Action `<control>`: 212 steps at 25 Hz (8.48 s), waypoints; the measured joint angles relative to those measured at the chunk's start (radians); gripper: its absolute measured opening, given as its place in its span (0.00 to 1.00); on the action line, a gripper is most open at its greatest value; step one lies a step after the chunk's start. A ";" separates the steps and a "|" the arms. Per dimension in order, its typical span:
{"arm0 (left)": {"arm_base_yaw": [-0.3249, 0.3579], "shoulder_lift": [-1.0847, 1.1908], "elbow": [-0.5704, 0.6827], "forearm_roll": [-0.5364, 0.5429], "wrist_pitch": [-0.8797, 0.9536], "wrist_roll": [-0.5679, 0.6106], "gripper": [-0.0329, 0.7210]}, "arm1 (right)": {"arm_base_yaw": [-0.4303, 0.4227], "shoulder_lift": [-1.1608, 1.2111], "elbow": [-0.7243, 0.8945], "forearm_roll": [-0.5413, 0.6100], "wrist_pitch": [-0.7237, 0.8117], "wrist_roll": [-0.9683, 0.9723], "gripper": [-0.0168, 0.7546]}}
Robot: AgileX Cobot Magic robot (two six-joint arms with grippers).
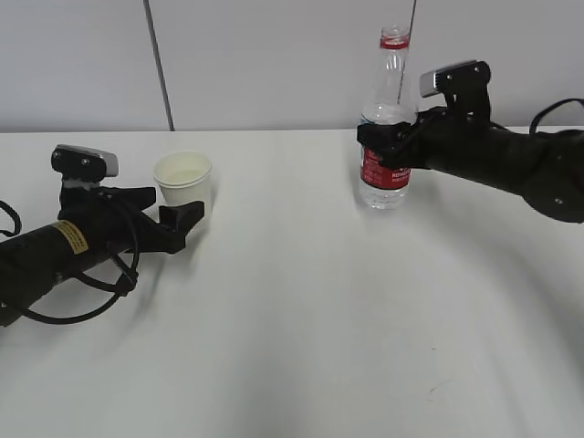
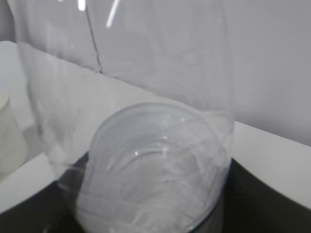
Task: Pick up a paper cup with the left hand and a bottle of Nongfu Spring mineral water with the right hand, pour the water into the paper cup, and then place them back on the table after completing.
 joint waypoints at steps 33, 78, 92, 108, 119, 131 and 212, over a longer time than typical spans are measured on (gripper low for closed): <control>0.000 0.000 0.000 0.025 0.000 0.000 0.79 | 0.000 0.125 0.040 0.249 -0.148 -0.229 0.60; 0.000 0.000 0.000 0.028 0.000 0.000 0.79 | 0.000 0.074 0.165 0.326 -0.141 -0.239 0.81; 0.000 0.000 0.000 0.028 0.000 0.000 0.79 | -0.002 0.057 0.184 0.324 -0.143 -0.237 0.80; 0.000 0.000 0.000 0.028 0.000 0.000 0.79 | -0.002 0.016 0.249 0.314 -0.153 -0.231 0.88; 0.000 0.000 0.000 0.028 0.000 0.000 0.79 | -0.002 -0.028 0.327 0.352 -0.174 -0.230 0.88; 0.000 0.000 0.000 0.029 0.000 0.000 0.79 | -0.002 -0.074 0.428 0.355 -0.180 -0.245 0.88; -0.100 -0.569 -0.506 -0.136 1.598 -0.169 0.68 | -0.002 -0.645 0.001 0.382 0.966 -0.212 0.79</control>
